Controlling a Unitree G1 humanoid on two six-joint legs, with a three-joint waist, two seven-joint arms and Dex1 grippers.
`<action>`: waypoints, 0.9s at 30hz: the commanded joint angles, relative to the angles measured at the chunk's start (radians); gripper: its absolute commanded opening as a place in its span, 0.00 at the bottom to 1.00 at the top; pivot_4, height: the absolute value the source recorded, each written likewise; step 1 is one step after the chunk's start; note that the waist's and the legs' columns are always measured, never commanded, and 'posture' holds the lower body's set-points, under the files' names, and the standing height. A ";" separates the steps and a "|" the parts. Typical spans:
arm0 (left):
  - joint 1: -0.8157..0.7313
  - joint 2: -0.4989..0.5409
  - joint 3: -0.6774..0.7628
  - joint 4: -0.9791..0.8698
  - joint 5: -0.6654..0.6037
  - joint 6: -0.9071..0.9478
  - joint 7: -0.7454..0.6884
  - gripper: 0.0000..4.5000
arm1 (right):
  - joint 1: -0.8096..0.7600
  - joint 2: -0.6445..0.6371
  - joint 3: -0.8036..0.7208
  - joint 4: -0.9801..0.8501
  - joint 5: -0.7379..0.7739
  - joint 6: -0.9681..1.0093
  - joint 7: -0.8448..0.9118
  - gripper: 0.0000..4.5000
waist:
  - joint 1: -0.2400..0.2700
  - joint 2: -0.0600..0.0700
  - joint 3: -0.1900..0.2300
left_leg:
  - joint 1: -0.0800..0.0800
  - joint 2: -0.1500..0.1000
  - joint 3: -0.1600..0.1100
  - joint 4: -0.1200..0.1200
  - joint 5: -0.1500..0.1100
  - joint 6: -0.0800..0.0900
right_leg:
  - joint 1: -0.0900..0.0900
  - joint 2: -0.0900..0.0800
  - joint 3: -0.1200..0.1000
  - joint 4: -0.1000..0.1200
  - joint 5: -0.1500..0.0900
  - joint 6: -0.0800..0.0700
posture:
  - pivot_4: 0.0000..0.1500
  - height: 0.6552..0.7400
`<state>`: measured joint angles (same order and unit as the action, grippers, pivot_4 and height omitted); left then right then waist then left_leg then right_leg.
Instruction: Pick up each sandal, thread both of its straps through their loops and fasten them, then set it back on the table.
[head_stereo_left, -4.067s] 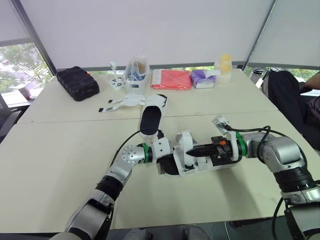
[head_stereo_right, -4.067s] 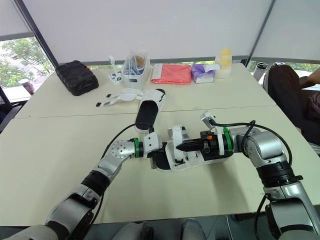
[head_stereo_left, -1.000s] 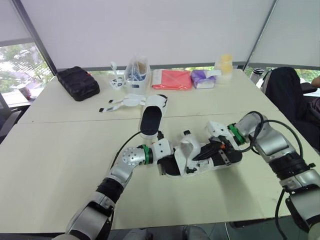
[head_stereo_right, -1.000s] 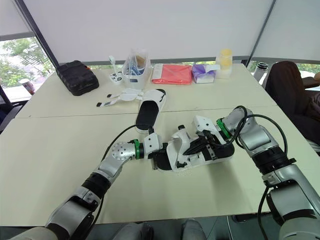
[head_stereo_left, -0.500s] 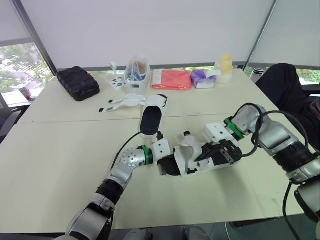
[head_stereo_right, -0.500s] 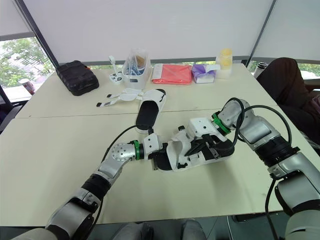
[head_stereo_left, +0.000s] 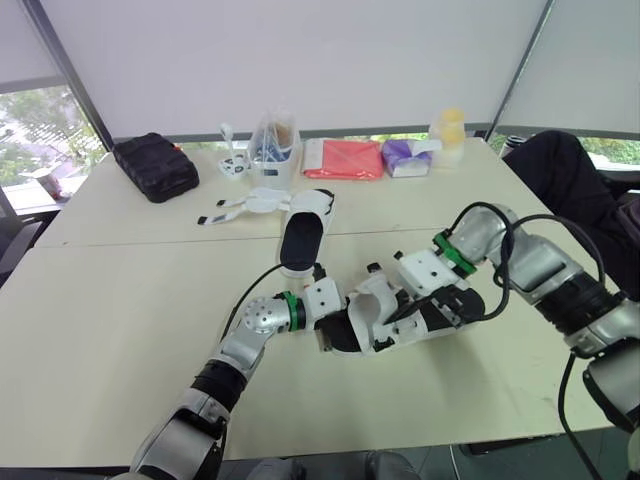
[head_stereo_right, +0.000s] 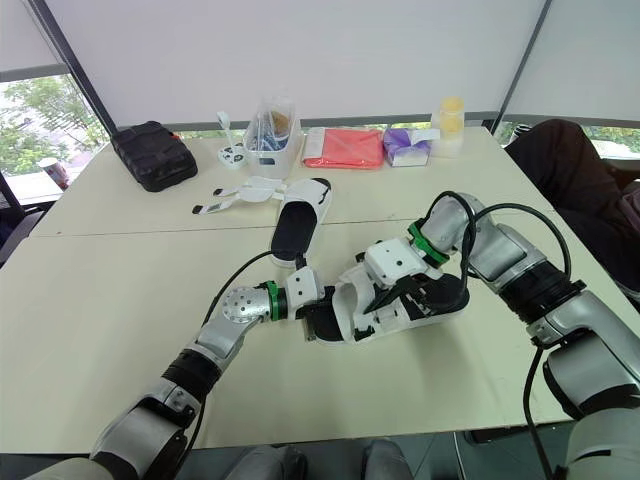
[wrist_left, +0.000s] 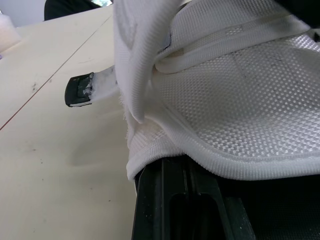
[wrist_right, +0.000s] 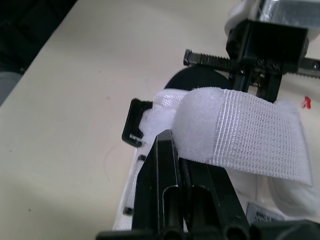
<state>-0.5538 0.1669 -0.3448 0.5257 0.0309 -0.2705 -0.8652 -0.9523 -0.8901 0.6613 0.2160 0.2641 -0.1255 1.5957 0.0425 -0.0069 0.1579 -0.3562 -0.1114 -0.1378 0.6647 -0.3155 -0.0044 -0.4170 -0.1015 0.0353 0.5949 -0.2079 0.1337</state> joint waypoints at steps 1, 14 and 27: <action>0.039 -0.007 -0.032 0.056 0.040 0.056 0.013 0.00 | 0.034 0.018 0.017 -0.056 0.043 0.035 0.019 0.00 | 0.000 0.000 0.000 | 0.000 0.000 0.000 0.000 0.000 0.000 | 0.000 0.000 0.000 0.000 0.000 0.000 | 1.00 1.00; 0.038 -0.012 -0.031 0.064 0.043 0.051 0.009 0.00 | -0.037 -0.096 0.121 0.018 -0.047 -0.089 0.019 0.00 | 0.008 0.001 -0.001 | 0.000 -0.001 0.000 0.000 0.000 0.000 | 0.001 0.000 0.000 0.000 0.000 0.000 | 1.00 1.00; 0.036 -0.017 -0.027 0.074 0.041 0.053 0.014 0.00 | -0.097 -0.082 0.169 0.000 -0.013 -0.158 0.019 0.00 | 0.019 0.001 -0.001 | 0.000 -0.001 0.000 0.000 0.000 0.000 | 0.000 -0.001 0.000 0.000 0.000 0.000 | 1.00 1.00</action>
<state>-0.5463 0.1431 -0.3410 0.5309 0.0309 -0.2623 -0.8503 -1.0458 -0.9597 0.8106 0.2575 0.2306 -0.2939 1.5905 0.0616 -0.0055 0.1572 -0.3565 -0.1124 -0.1377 0.6648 -0.3157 -0.0039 -0.4176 -0.1021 0.0352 0.5950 -0.2079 0.1338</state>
